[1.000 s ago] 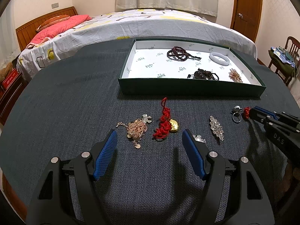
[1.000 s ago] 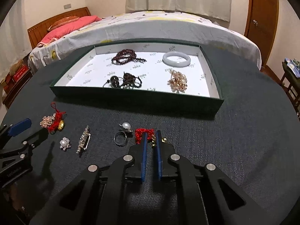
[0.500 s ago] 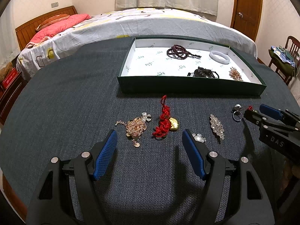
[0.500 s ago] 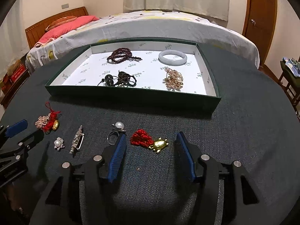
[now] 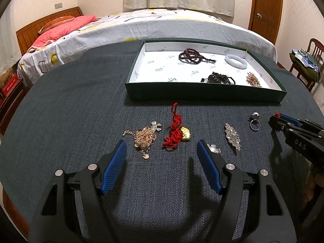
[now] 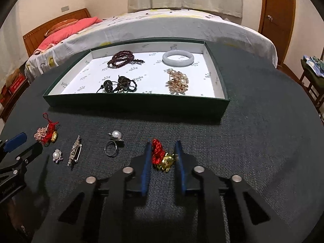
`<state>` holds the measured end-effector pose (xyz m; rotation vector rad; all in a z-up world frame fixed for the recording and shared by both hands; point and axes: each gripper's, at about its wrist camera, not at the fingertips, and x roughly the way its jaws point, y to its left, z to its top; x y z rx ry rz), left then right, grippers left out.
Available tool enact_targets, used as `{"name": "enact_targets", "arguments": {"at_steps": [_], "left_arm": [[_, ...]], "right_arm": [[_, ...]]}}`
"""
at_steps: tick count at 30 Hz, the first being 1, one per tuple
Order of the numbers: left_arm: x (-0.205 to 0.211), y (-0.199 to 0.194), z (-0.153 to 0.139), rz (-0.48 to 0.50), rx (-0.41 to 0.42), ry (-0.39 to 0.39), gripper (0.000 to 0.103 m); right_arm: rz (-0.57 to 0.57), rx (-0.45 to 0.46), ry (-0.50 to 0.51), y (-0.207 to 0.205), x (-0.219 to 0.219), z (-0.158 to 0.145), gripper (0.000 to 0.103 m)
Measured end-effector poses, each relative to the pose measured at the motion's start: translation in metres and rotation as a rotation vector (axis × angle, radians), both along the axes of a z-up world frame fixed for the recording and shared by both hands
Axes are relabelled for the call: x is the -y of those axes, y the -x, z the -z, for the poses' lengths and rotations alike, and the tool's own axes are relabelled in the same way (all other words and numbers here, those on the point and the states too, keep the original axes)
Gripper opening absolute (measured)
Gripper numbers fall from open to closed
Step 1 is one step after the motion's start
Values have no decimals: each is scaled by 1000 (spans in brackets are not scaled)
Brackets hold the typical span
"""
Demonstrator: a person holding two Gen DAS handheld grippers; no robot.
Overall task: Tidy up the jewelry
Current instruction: 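Grasp the red tassel with gold charm with the right tool, then grasp the pearl flower brooch with the left tool while the right tool holds the tassel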
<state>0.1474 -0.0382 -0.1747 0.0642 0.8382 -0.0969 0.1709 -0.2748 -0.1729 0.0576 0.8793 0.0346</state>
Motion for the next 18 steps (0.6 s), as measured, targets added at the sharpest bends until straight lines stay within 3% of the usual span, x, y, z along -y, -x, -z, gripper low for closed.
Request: {"name": "enact_targets", "arguments": {"at_steps": [11,18], "left_arm": [[5,1,-1,3,-1,3,70],[23,1,2,30,-18,9,61]], "right_arm": [[3,14,-9,9,6,-1,21],[11,26,-18,19,18,-5,21]]}}
